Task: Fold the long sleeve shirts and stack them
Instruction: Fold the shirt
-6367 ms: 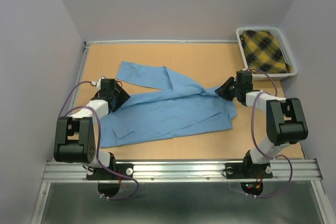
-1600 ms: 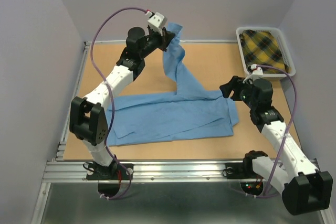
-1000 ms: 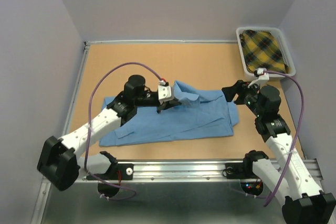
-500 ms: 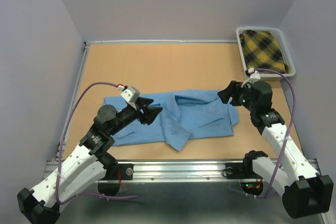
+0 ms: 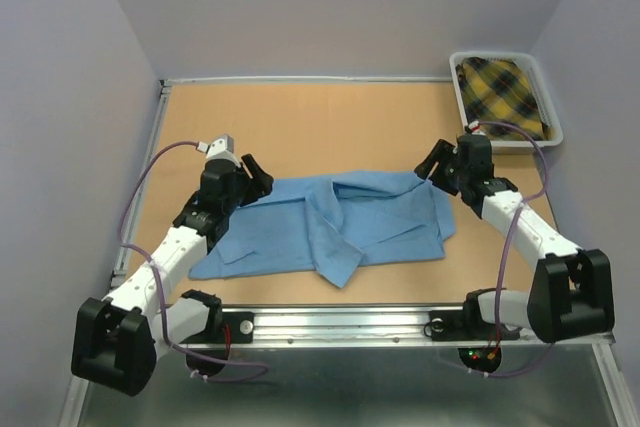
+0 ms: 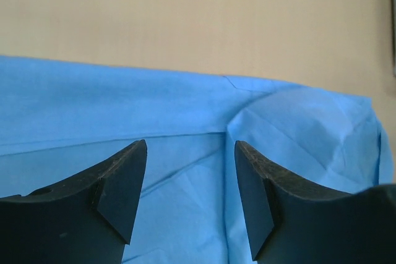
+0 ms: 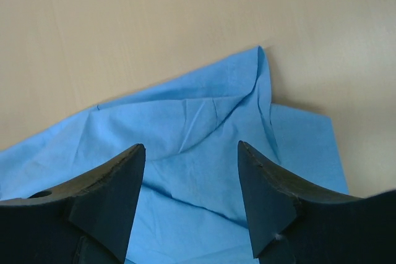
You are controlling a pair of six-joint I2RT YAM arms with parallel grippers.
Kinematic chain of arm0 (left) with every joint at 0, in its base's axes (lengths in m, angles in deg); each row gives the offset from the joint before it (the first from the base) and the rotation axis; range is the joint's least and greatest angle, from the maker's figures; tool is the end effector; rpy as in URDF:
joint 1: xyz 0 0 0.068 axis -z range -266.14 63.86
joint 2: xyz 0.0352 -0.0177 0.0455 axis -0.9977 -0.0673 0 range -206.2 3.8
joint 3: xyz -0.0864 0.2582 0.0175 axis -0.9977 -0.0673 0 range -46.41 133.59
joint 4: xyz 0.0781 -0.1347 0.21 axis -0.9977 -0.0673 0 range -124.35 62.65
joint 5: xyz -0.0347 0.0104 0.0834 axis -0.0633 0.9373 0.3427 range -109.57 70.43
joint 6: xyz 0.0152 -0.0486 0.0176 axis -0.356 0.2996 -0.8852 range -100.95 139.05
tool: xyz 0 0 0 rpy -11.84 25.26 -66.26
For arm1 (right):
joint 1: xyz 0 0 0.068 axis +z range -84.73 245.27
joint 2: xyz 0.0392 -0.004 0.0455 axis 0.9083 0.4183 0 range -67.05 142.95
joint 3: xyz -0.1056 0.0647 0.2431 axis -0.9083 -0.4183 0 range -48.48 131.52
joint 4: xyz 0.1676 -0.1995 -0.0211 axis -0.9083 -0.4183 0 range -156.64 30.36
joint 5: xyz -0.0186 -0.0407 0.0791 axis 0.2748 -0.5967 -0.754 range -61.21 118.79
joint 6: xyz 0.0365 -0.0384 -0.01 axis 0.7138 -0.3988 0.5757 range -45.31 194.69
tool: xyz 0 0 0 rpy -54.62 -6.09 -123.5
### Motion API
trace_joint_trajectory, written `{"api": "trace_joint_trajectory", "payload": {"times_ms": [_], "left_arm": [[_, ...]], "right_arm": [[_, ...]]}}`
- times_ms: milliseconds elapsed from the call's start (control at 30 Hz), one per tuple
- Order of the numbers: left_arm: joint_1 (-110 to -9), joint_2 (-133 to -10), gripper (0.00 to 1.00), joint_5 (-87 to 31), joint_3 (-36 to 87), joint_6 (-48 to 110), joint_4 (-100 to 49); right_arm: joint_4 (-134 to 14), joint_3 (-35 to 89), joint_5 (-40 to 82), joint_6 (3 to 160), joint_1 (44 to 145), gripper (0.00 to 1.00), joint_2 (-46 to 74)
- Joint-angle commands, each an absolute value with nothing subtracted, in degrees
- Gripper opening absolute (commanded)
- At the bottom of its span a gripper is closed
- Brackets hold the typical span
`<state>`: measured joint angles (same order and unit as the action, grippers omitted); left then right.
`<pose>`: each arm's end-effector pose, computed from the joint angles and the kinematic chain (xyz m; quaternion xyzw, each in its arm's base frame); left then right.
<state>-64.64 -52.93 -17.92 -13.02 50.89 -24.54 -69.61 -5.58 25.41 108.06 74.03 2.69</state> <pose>0.2111 -0.0820 0.2539 -0.0822 0.8177 -0.2451 0.5144 0.2586 0.0418 0.2385 0.1776 0.8761 0.1854 0.4081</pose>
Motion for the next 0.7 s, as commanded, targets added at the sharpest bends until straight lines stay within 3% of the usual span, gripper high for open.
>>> {"api": "trace_joint_trajectory", "payload": {"times_ms": [0, 333, 667], "left_arm": [[-70.92, -55.87, 0.70, -22.29, -9.93, 52.10, -20.67], [-76.20, -62.82, 0.70, -23.71, -8.88, 51.13, -20.06], [-77.52, -67.92, 0.69, -23.97, -8.44, 50.87, -18.12]], "right_arm": [[-67.64, 1.26, 27.31, 112.22, 73.89, 0.66, 8.17], [-62.80, 5.57, 22.29, 112.66, 70.64, 0.32, 22.50], [-60.17, 6.19, 22.02, 113.89, 69.67, 0.21, 27.78]]}}
